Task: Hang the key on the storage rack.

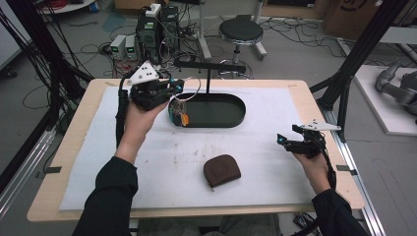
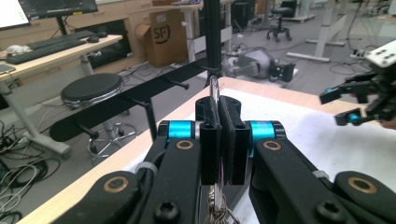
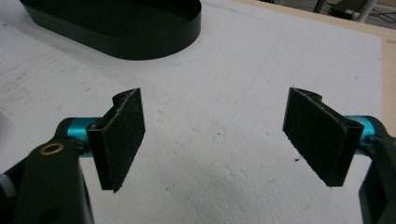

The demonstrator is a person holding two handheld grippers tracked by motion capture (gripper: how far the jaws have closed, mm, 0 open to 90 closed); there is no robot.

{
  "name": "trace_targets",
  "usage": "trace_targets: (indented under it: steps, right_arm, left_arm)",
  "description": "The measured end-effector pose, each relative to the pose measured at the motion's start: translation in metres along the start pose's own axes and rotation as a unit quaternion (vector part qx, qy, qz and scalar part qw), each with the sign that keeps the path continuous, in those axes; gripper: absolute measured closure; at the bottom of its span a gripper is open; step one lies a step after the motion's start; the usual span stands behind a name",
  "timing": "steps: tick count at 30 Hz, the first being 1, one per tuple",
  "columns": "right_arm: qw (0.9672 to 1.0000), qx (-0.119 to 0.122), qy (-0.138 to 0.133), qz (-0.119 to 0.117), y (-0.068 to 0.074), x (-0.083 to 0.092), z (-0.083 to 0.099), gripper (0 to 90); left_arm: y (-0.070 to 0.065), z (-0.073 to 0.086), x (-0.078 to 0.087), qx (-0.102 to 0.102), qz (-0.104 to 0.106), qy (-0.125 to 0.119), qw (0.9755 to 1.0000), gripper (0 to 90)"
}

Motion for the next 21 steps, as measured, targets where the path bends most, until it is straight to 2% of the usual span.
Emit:
trace_targets:
  steps: [6,13,16,21]
  right_arm:
    - [1.0000,0.004,0.000,-0.001,0.001,-0.001,0.000,21.5]
    - [1.0000,0.006,0.002,-0.003,0.001,-0.003,0.000,21.5]
    - [1.0000,0.005,0.003,-0.004,0.001,-0.003,0.000,21.6]
    - [1.0000,0.003,0.000,-0.003,0.000,-0.003,0.000,21.6]
  left_arm:
    - [0.017,0.000,-0.010,0.010,-0.013,0.003,0.9999,86.5]
    - [0.033,0.010,-0.023,0.022,-0.028,0.009,0.9993,86.5]
    - [0.040,0.013,-0.028,0.026,-0.034,0.005,0.9991,86.4]
    - [0.055,0.015,-0.032,0.044,-0.048,-0.002,0.9979,86.5]
Point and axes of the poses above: each handheld gripper's, and its own axes: x roughly backward along the jaws, z roughly out of its underside, y roughly to its left, the point moved 6 cm from there along -x, roughly forward along the jaws, and after that the axes turned 6 degrees about x, right-handed, at the moved point
